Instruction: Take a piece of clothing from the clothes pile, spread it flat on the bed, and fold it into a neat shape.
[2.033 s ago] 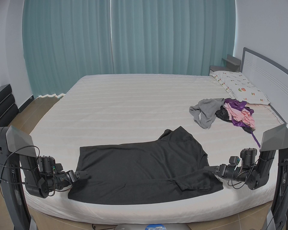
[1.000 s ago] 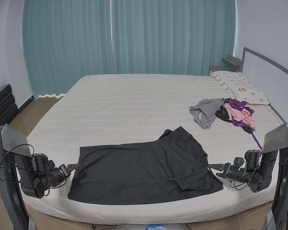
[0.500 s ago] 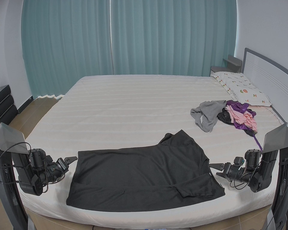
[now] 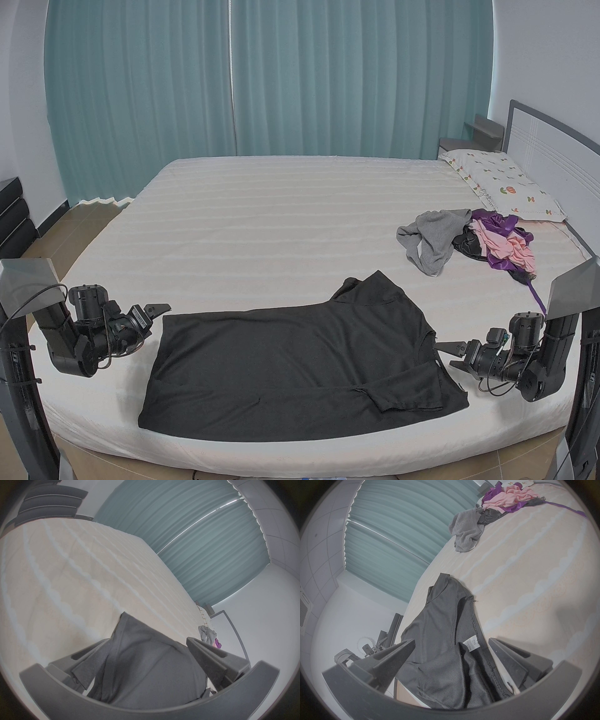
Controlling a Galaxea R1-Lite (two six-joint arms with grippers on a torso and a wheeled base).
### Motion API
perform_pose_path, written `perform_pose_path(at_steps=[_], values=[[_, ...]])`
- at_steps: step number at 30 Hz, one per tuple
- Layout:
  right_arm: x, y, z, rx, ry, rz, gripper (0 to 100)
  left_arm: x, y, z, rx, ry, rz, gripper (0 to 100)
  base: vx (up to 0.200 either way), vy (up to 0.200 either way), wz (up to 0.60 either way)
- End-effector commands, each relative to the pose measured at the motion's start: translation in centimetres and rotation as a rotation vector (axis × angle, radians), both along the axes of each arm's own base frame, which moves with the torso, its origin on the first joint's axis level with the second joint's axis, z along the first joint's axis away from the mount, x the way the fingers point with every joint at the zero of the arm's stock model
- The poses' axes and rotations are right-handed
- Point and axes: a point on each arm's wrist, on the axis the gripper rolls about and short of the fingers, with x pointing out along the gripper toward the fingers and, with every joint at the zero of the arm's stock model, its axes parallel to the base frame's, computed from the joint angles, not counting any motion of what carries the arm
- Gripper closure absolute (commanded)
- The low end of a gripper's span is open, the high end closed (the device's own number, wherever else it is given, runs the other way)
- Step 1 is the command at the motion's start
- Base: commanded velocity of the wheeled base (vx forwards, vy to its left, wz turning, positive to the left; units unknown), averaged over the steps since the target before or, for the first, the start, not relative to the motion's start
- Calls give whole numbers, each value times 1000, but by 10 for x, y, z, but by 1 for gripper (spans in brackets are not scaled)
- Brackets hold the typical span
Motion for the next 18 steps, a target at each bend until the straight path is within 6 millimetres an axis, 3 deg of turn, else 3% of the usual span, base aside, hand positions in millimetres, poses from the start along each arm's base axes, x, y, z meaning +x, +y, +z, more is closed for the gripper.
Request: perform_pose_path(at_steps=[1,11,18], values=[[0,1,-1,0,2,5,0,40,-4,6,1,-12,-25,0,0,0,0],[-1,2,-2,-1,6,5,0,81,1,-10,21,-43,-16,0,0,0,0],[-1,2,-3,-3,9,6,0,82,1,-14,46,-31,-6,0,0,0,0]])
